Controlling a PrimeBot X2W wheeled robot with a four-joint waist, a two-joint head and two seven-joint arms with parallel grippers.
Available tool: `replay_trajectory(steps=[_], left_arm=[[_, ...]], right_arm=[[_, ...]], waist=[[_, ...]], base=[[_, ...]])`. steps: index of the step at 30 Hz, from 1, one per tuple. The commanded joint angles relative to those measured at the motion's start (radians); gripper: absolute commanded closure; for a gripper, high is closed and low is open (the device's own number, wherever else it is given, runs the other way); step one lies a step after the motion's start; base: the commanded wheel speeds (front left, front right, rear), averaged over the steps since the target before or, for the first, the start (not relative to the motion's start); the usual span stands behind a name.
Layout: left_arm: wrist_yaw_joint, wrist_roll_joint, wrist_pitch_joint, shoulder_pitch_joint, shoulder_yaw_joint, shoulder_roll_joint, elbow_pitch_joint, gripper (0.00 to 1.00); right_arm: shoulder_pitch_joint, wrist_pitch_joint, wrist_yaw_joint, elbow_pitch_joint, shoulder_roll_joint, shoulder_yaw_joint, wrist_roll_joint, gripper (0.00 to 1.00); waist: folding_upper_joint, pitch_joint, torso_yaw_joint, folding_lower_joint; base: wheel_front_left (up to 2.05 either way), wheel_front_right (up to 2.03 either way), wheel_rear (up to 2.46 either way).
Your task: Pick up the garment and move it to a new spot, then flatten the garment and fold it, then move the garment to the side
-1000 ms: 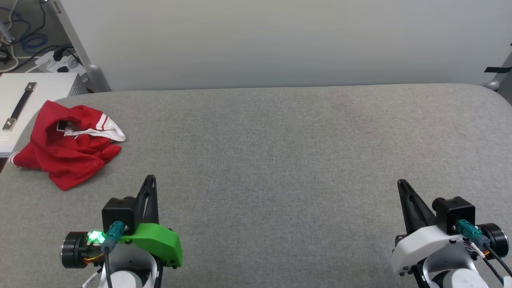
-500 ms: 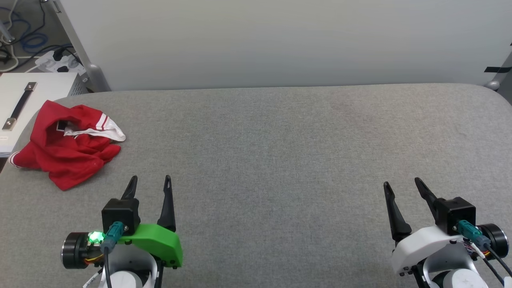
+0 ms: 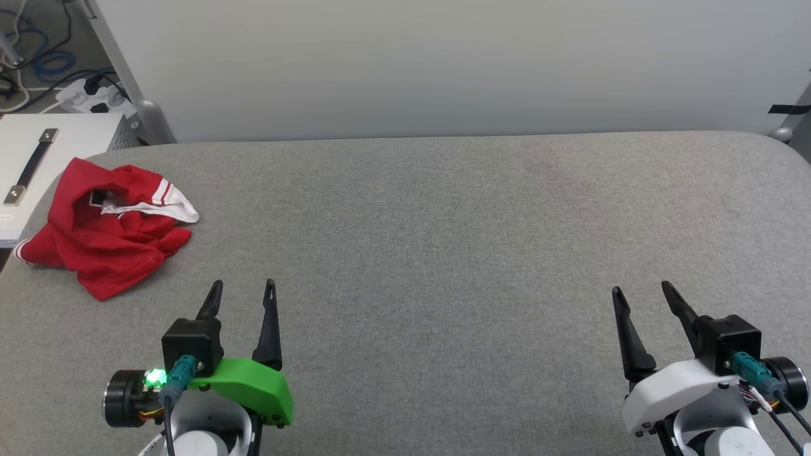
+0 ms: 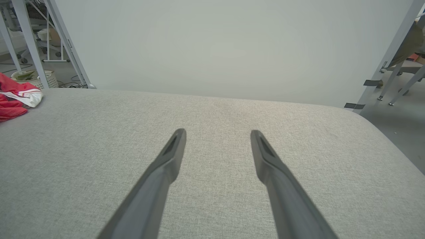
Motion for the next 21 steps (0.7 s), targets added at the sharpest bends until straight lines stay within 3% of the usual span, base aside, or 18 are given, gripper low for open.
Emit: replay_trajectory(steps=[1,21], left_arm=[[-0.007,-0.012,-0.01,0.006,-0.003,-0.001,0.008,0.0],[-0.028,-0.045,-0.051,0.011,-0.011,-0.002,0.016,0.0]], right_arm=[[0.006,-0.011,0.0,0.003,0.0,-0.002,0.008,0.0],[0.012,-0.052,0.0,-0.023,0.001,-0.003,0.039,0.0]], waist=[[0.0,0.0,0.001,0.0],[0.0,0.004,0.005,0.0]], base=[[0.0,0.0,0.0],[0.0,0.0,0.0]])
